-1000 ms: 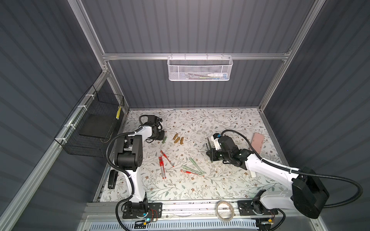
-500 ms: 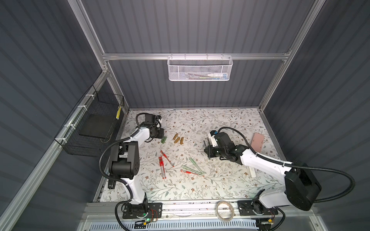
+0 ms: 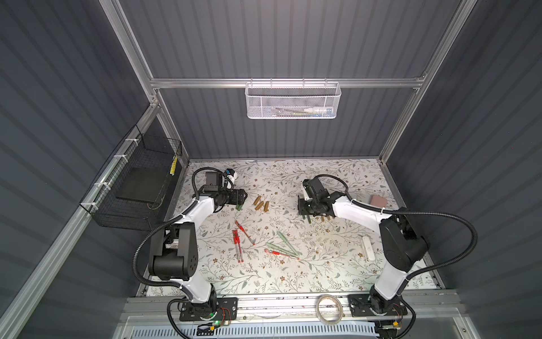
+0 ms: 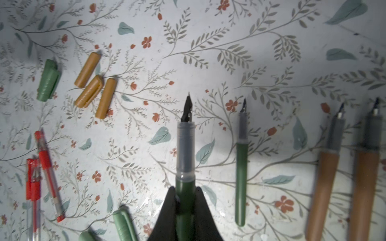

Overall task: Remove pen caps from pens
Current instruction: Place the pen at the center of the table.

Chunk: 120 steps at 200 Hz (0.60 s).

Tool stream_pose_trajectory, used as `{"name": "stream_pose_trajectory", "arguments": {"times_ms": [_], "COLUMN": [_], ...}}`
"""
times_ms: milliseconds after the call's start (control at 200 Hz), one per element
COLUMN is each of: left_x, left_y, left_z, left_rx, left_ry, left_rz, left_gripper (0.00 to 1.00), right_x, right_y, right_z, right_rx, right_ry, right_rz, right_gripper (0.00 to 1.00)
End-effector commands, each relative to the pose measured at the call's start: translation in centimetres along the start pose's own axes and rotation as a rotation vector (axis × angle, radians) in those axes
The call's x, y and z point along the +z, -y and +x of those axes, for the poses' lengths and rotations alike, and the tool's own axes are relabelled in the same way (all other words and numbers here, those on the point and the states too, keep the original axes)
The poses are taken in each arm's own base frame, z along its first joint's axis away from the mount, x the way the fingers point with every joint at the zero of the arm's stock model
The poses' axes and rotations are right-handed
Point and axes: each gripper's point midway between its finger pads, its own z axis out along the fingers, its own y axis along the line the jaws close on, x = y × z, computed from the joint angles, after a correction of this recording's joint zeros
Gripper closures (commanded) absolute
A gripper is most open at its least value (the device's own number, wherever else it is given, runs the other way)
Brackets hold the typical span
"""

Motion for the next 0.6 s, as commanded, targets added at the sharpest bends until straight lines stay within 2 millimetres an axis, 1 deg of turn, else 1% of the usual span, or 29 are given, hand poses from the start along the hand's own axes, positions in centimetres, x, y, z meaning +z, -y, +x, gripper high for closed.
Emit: {"name": "stream_pose_trajectory", "arguments": {"times_ms": [0, 75, 195, 330, 495, 595], "left_x": [-0.9, -1.1, -0.9, -1.2, -0.9, -1.3], "left_y": [0.7, 1.0, 1.1, 1.3, 1.2, 1.3], "left_z": [-1.3, -1.5, -1.4, -1.7, -1.7, -1.9], "left_rx": [-0.034, -0.038, -0.046, -0.053, -0.064, -0.062], "left_ry": [0.053, 0.054, 0.058, 0.057, 0.059, 0.06], "left_rz": [0.057, 0.07, 0.08, 0.082, 0.084, 0.087], "left_gripper": [0.1, 0.05, 0.0, 0.0, 0.0, 0.0], "right_x": [1.2, 2.3, 3.8, 4.5, 5.2, 5.4], "right_y": [1.4, 2.1, 2.5, 2.5, 3.1, 3.0], "right_z": [0.5, 0.8, 1.1, 1.3, 1.3, 1.6], "right_rx": [-0.008, 0.009, 0.019, 0.022, 0.011, 0.009], "right_ry": [-0.054, -0.077, -0.089, -0.107, -0.11, -0.12], "right_rz": [0.064, 0.081, 0.089, 0.095, 0.129, 0.127], "right_gripper": [1.0, 1.0, 1.0, 1.0, 1.0, 0.96]}}
